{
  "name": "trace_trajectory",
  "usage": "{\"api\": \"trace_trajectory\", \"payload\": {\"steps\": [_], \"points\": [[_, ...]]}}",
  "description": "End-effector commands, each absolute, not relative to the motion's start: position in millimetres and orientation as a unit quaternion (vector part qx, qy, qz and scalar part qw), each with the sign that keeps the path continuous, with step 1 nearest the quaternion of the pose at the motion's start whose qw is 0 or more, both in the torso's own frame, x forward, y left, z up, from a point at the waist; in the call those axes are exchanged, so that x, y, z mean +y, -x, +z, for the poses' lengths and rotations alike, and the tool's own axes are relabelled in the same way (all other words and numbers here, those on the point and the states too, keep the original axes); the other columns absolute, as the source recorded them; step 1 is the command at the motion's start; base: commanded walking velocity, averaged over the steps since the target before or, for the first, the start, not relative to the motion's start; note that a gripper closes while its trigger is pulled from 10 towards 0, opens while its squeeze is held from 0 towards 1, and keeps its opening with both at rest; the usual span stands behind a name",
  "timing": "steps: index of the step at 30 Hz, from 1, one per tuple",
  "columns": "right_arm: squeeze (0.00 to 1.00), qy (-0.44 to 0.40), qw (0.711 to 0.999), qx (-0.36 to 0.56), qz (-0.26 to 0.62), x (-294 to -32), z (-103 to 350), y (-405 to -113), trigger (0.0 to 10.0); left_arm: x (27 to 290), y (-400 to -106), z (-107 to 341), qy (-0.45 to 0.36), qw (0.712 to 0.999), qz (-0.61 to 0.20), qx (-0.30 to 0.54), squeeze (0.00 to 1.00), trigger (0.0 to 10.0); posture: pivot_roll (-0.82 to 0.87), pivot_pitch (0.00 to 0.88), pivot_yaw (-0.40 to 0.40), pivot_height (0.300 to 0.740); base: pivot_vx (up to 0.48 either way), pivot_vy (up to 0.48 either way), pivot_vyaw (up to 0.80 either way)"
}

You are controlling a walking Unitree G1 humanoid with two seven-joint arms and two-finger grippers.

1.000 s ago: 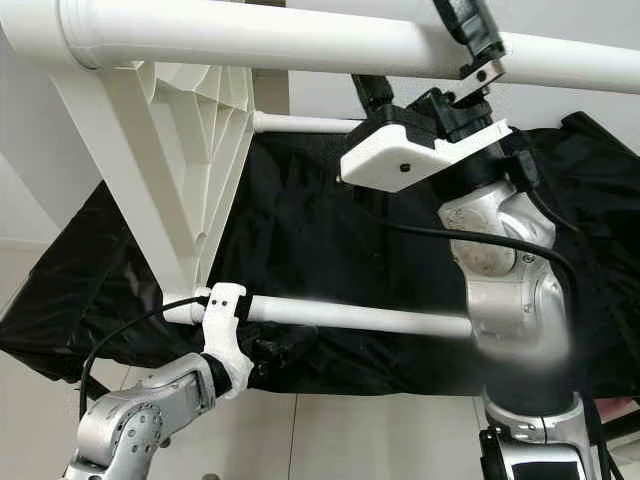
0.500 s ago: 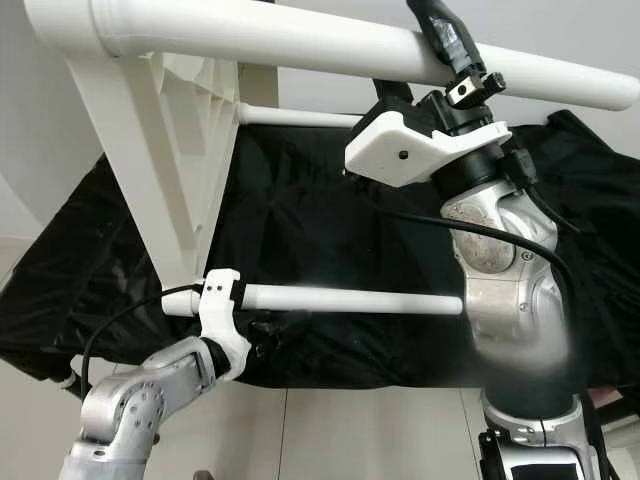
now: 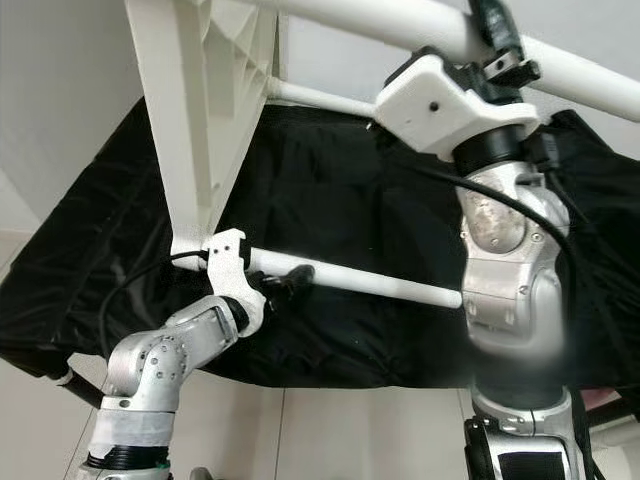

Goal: Building children table

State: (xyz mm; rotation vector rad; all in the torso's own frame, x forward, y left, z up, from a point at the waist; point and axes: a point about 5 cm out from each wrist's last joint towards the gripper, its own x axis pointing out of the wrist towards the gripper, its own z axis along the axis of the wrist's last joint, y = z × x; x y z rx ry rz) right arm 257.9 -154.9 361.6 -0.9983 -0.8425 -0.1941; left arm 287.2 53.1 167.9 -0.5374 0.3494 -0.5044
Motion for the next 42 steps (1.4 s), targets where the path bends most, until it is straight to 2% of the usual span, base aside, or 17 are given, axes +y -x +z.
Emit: {"api": "trace_trajectory", "payload": {"steps": [1,13,14,22,24,25,26,28,29,31,32,33,37,39,42], "points": [[0.00,0.392,0.800,-0.443,-0.101,-153.2,374.6,-242.0,0.0,51.6,-283.2,173.9,0.283,0.921,-0.222,0.147,0.00,10.0,-0.06,0.087,0.030,0.740,0.000,0.000,0.00],[0.00,0.370,0.813,-0.437,-0.103,-152.8,379.5,-245.0,0.0,37.1,-294.0,178.6,0.291,0.923,-0.211,0.136,0.00,10.0,-0.06,0.093,0.011,0.740,0.000,0.000,0.00],[0.00,0.366,0.815,-0.437,-0.101,-151.5,381.9,-247.3,0.0,28.4,-295.7,172.8,0.291,0.922,-0.205,0.152,0.00,10.0,-0.06,0.093,0.006,0.740,0.000,0.000,0.00],[0.00,0.360,0.818,-0.437,-0.100,-148.0,388.0,-252.2,0.0,20.4,-293.0,155.0,0.303,0.915,-0.158,0.214,0.00,10.0,-0.07,0.097,0.004,0.740,0.000,0.000,0.00],[0.00,0.356,0.821,-0.436,-0.100,-147.0,388.9,-253.2,0.0,16.6,-292.1,159.2,0.387,0.886,-0.138,0.215,0.00,10.0,-0.07,0.096,0.002,0.740,0.000,0.000,0.00],[0.00,0.356,0.821,-0.436,-0.100,-147.0,388.9,-253.2,0.0,16.6,-292.1,159.2,0.387,0.886,-0.138,0.215,0.00,10.0,-0.07,0.096,0.002,0.740,0.000,0.000,0.00],[0.00,0.355,0.821,-0.436,-0.099,-146.5,389.2,-253.3,0.0,16.9,-294.2,164.0,0.423,0.873,-0.134,0.202,0.00,10.0,-0.07,0.096,0.005,0.740,0.000,0.000,0.00],[0.00,0.355,0.821,-0.436,-0.099,-146.5,389.2,-253.3,0.0,16.9,-294.2,164.0,0.423,0.873,-0.134,0.202,0.00,10.0,-0.07,0.096,0.005,0.740,0.000,0.000,0.00],[0.00,0.353,0.822,-0.435,-0.100,-146.8,389.6,-253.6,0.0,15.4,-296.8,173.7,0.470,0.853,-0.140,0.180,0.00,0.5,-0.07,0.097,0.001,0.740,0.000,0.000,0.00],[0.00,0.353,0.822,-0.435,-0.100,-146.8,389.6,-253.6,0.0,15.4,-296.8,173.7,0.470,0.853,-0.140,0.180,0.00,0.5,-0.07,0.097,0.001,0.740,0.000,0.000,0.00],[0.00,0.352,0.823,-0.435,-0.100,-146.5,390.3,-253.8,0.0,13.9,-299.1,183.7,0.515,0.830,-0.149,0.153,0.00,0.0,-0.07,0.096,-0.001,0.740,0.000,0.000,0.00],[0.00,0.351,0.823,-0.436,-0.100,-146.3,391.6,-253.8,0.0,13.9,-300.9,195.4,0.537,0.819,-0.164,0.117,0.00,0.0,-0.08,0.097,0.001,0.740,0.000,0.000,0.00],[0.00,0.351,0.821,-0.439,-0.100,-146.7,394.2,-253.2,0.0,14.7,-302.3,205.3,0.549,0.812,-0.179,0.088,0.00,0.0,-0.08,0.099,-0.001,0.740,0.000,0.000,0.00],[0.00,0.339,0.819,-0.447,-0.118,-153.9,400.8,-250.3,0.0,25.1,-305.9,230.4,0.566,0.800,-0.199,0.005,0.00,0.0,-0.09,0.099,-0.003,0.740,0.000,0.000,0.00],[0.00,0.333,0.819,-0.448,-0.132,-160.0,402.7,-248.4,0.0,31.0,-308.7,244.0,0.573,0.792,-0.208,-0.030,0.00,0.0,-0.08,0.103,-0.010,0.740,0.000,0.000,0.00]]}}
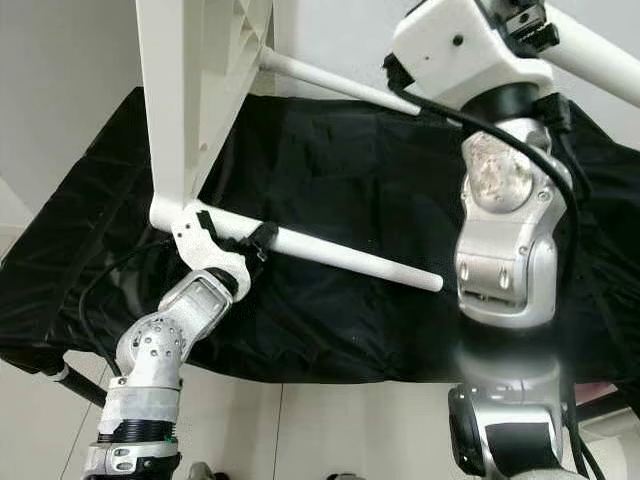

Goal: Building children table

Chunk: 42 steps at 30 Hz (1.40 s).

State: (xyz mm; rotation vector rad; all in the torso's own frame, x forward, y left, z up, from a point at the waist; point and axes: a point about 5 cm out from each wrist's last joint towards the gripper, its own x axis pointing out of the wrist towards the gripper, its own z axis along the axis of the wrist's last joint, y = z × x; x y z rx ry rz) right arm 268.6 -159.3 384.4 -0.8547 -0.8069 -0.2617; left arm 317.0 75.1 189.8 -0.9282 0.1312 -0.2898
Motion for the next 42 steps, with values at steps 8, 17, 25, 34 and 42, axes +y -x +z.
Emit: {"api": "trace_trajectory", "payload": {"steps": [8,17,25,34,42], "points": [[0.00,0.281,0.820,-0.407,-0.287,-207.5,366.5,-234.9,0.0,54.9,-327.6,344.8,0.528,0.755,-0.329,-0.207,0.11,0.0,-0.07,0.099,-0.015,0.740,0.000,0.000,0.00],[0.00,0.176,0.897,-0.230,-0.335,-250.1,254.0,-242.6,0.0,48.7,-304.3,419.4,0.486,0.688,-0.444,-0.307,0.04,0.0,-0.06,0.092,-0.012,0.740,0.000,0.000,0.00],[0.00,-0.062,0.961,-0.046,-0.267,-246.6,156.8,-265.6,0.0,25.4,-295.1,442.5,0.461,0.667,-0.495,-0.315,0.00,0.0,-0.05,0.089,0.014,0.740,0.000,0.000,0.00],[0.00,-0.052,0.980,-0.029,-0.191,-223.9,154.3,-291.0,0.0,9.5,-292.6,442.1,0.435,0.680,-0.509,-0.300,0.00,0.0,-0.04,0.093,0.022,0.740,0.000,0.000,0.00],[0.00,-0.032,0.988,-0.032,-0.149,-219.6,153.6,-296.9,10.0,1.8,-309.8,421.3,0.406,0.728,-0.485,-0.266,0.00,10.0,-0.03,0.094,0.017,0.740,0.000,0.000,0.00]]}}
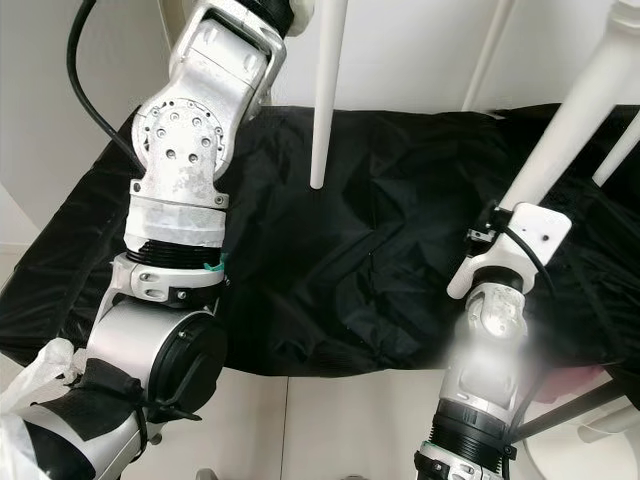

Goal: Building children table

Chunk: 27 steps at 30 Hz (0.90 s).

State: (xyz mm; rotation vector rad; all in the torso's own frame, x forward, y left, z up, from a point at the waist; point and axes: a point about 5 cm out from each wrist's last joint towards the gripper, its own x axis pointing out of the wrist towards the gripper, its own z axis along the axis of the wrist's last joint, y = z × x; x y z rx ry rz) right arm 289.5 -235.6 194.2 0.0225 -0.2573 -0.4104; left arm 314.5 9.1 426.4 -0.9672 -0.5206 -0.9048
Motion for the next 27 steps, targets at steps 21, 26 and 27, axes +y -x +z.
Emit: {"api": "trace_trajectory", "payload": {"steps": [21,26,27], "points": [[0.00,0.024,0.995,-0.052,-0.085,-210.9,160.0,-302.7,10.0,4.5,-319.4,346.4,0.329,0.807,-0.454,-0.185,0.00,10.0,-0.01,0.103,-0.010,0.740,0.000,0.000,0.00],[0.00,0.027,0.995,-0.055,-0.076,-208.8,160.6,-302.7,10.0,0.9,-326.1,301.6,0.269,0.843,-0.446,-0.132,0.38,10.0,-0.01,0.103,-0.010,0.740,0.000,0.000,0.00],[0.00,0.027,0.995,-0.055,-0.076,-208.8,160.6,-302.7,10.0,0.9,-326.1,301.6,0.269,0.843,-0.446,-0.132,0.38,10.0,-0.01,0.103,-0.010,0.740,0.000,0.000,0.00]]}}
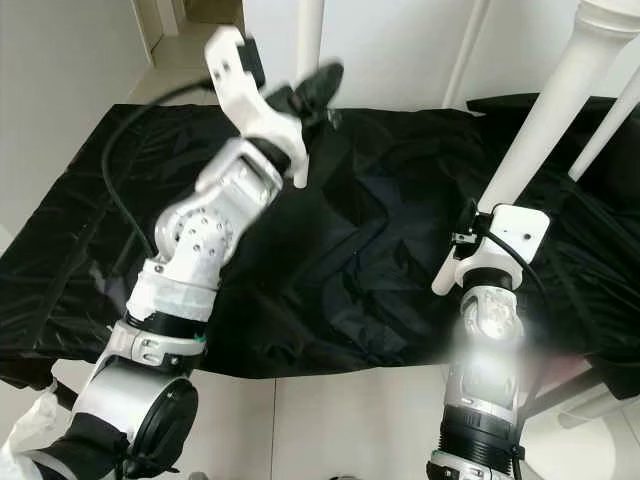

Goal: Building children table

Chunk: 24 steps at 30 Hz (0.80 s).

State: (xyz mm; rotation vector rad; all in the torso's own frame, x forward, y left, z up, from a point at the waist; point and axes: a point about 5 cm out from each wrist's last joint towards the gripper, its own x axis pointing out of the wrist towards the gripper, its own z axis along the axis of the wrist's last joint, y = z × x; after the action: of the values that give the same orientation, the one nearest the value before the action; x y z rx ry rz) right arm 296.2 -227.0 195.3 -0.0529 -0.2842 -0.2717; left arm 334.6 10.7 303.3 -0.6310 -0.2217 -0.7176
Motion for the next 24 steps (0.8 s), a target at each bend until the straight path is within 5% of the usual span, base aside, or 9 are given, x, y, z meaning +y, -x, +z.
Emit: {"api": "trace_trajectory", "payload": {"steps": [1,2,3,4,5,14,24], "points": [[0.00,0.027,0.995,-0.055,-0.076,-208.8,160.6,-302.7,10.0,0.9,-326.1,301.6,0.269,0.843,-0.446,-0.132,0.38,10.0,-0.01,0.103,-0.010,0.740,0.000,0.000,0.00],[0.00,0.027,0.995,-0.055,-0.076,-208.8,160.6,-302.7,10.0,0.9,-326.1,301.6,0.269,0.843,-0.446,-0.132,0.38,10.0,-0.01,0.103,-0.010,0.740,0.000,0.000,0.00],[0.00,0.028,0.996,-0.056,-0.071,-207.4,160.7,-302.4,10.0,1.0,-328.3,283.1,0.235,0.863,-0.433,-0.109,1.00,10.0,-0.02,0.100,-0.007,0.740,0.000,0.000,0.00],[0.00,0.028,0.996,-0.056,-0.071,-207.4,160.7,-302.4,10.0,1.0,-328.3,283.1,0.235,0.863,-0.433,-0.109,1.00,10.0,-0.02,0.100,-0.007,0.740,0.000,0.000,0.00],[0.00,0.029,0.996,-0.056,-0.067,-206.1,160.6,-302.0,10.0,2.5,-328.3,267.8,0.207,0.878,-0.421,-0.093,0.00,10.0,-0.01,0.100,-0.008,0.740,0.000,0.000,0.00],[0.00,0.031,0.997,-0.053,-0.045,-200.2,159.4,-302.7,10.0,22.7,-323.9,221.1,0.122,0.923,-0.360,-0.057,0.00,10.0,-0.01,0.094,-0.014,0.740,0.000,0.000,0.00],[0.00,0.018,0.998,-0.056,-0.022,-194.7,162.8,-305.9,10.0,33.7,-320.1,203.4,0.104,0.935,-0.336,-0.042,0.00,10.0,0.00,0.088,-0.021,0.740,0.000,0.000,0.00]]}}
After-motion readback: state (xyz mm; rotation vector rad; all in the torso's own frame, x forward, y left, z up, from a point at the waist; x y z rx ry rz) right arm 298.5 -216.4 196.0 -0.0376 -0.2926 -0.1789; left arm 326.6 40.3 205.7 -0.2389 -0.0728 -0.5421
